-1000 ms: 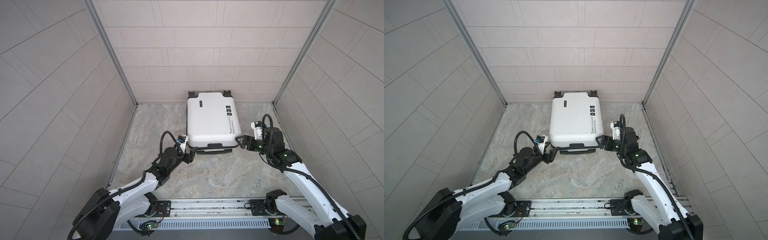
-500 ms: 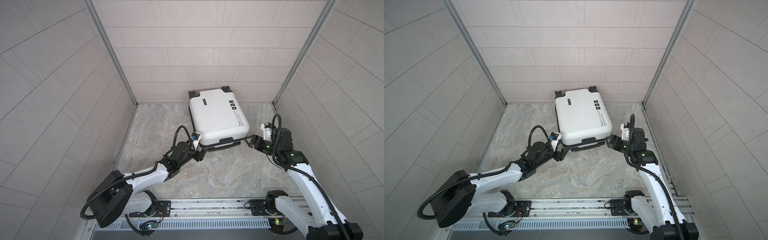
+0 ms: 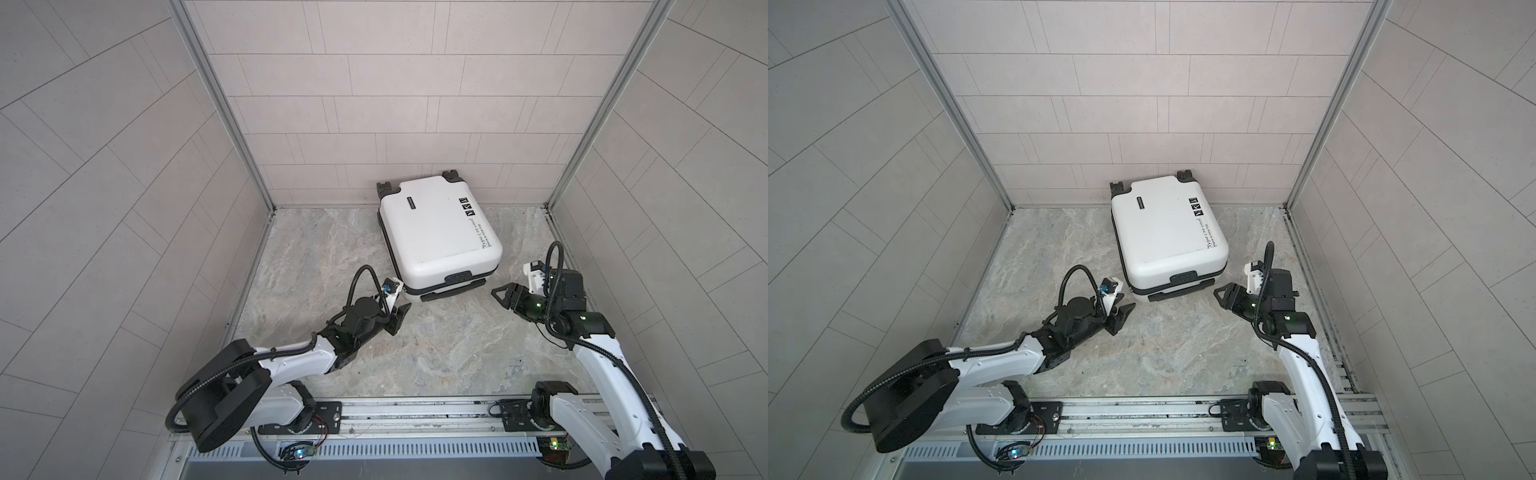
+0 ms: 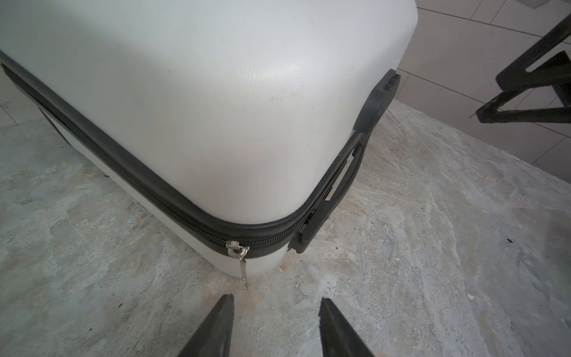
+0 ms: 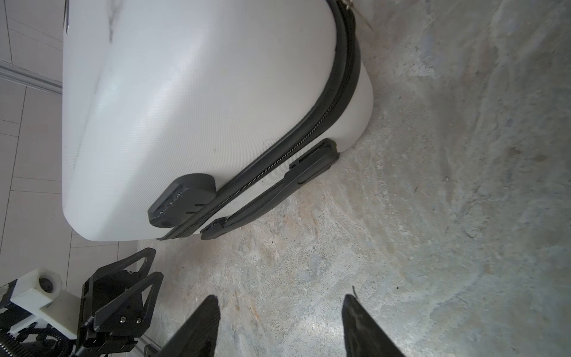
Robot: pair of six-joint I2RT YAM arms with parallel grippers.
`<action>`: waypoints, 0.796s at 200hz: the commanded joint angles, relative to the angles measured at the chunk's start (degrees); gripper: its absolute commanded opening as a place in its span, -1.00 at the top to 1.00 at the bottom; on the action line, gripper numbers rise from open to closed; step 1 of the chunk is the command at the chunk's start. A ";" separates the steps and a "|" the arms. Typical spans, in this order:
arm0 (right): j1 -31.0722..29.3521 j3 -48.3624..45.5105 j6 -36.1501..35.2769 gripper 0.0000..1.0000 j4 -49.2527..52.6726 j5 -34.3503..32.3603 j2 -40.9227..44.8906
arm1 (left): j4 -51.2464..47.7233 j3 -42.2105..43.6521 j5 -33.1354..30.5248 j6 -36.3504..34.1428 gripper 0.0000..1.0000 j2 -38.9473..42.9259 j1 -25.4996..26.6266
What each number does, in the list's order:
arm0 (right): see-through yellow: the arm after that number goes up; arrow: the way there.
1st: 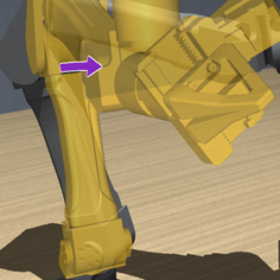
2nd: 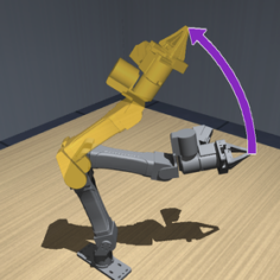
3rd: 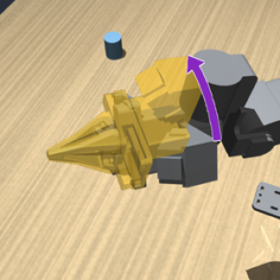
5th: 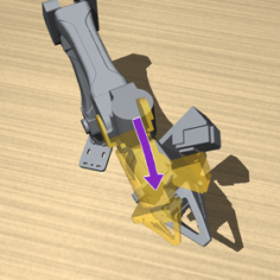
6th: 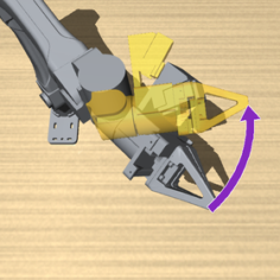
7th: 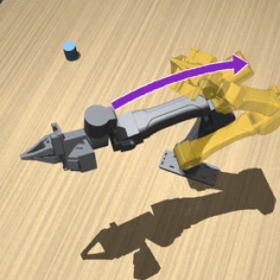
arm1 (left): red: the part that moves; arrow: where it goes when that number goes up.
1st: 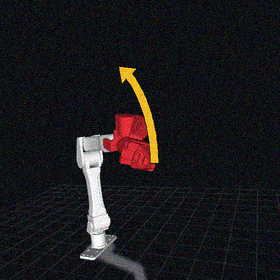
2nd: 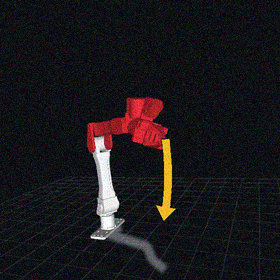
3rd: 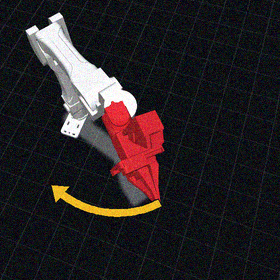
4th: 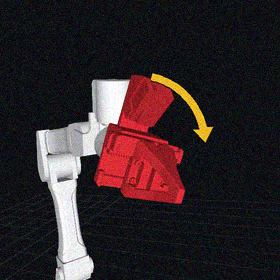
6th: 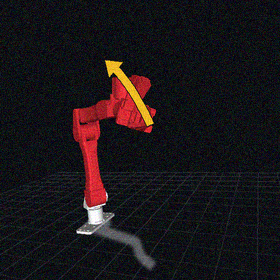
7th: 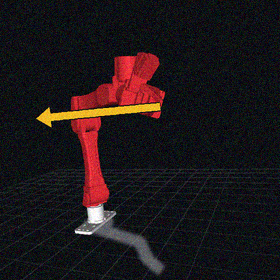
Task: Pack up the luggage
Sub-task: 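Close the left gripper on the silver zipper pull while the right withdraws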
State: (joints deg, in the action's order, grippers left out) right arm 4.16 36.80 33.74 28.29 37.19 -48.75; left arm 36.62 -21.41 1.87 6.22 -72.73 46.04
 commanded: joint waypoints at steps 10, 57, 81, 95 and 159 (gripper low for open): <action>0.07 -0.23 0.89 -0.30 -1.40 0.67 1.47 | 3.35 0.32 0.15 -2.20 -0.06 0.32 -0.12; 0.06 -1.02 1.18 -0.33 -1.75 0.95 1.86 | 10.01 1.87 -4.74 -2.63 -0.08 -6.35 -0.10; 0.06 -0.94 1.16 -0.33 -1.60 1.13 1.99 | 20.70 4.07 -7.58 -3.92 -0.11 -11.44 -0.15; 0.08 -2.60 1.37 -0.33 -1.49 1.53 2.09 | 24.46 4.27 -7.97 -3.70 -0.11 -14.10 -0.61; -0.17 -3.31 2.13 -0.33 -1.80 2.11 2.43 | 37.90 4.27 0.68 -0.38 0.21 -23.12 -5.35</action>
State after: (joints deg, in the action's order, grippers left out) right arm 4.16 33.45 35.24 27.00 38.74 -47.22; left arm 65.23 -17.58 -0.86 5.45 -94.48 41.45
